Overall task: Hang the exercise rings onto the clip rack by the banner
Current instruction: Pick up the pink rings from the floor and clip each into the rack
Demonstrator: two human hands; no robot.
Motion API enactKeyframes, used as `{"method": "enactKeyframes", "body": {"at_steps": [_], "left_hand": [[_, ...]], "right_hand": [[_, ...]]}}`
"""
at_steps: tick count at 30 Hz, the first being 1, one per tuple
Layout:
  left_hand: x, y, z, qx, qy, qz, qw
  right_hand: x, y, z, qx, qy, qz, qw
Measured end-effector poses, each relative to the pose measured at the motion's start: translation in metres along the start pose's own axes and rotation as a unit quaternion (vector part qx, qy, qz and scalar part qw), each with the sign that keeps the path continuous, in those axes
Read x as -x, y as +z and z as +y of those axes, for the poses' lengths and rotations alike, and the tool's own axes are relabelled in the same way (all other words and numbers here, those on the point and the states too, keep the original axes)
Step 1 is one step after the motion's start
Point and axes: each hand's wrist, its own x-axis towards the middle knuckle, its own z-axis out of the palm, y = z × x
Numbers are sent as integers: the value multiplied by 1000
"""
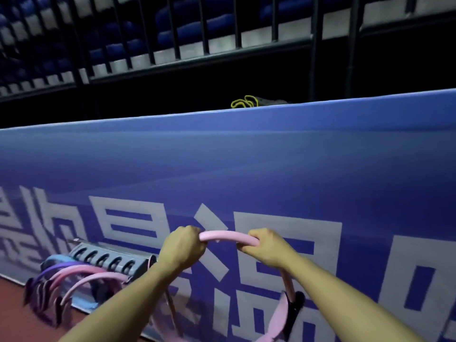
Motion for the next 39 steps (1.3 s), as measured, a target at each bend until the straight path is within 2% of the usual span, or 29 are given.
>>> {"method": "enactKeyframes", "body": {"at_steps": [4,11,15,19,27,33,39], "left_hand": [[11,-30,-20,14,-31,19,999],[26,-50,-69,67,-68,50,994],[40,-51,-92,88,-71,44,993],[59,-47,-130,102,-82,45,990],[106,-34,-257,181,-93,36,978],[138,-54,-362,243,-44,57,967],[173,-76,-439,271,5,72,960]], "right_hand": [[4,-8,-32,-4,-20,3,1000],[16,2,-49,-66,4,-10,998],[20,21,-67,-63,26,-31,997],[25,54,-96,-49,39,-11,998],[27,139,-193,24,45,21,999],[25,204,-278,47,37,29,998],[24,264,-344,62,45,39,996]]}}
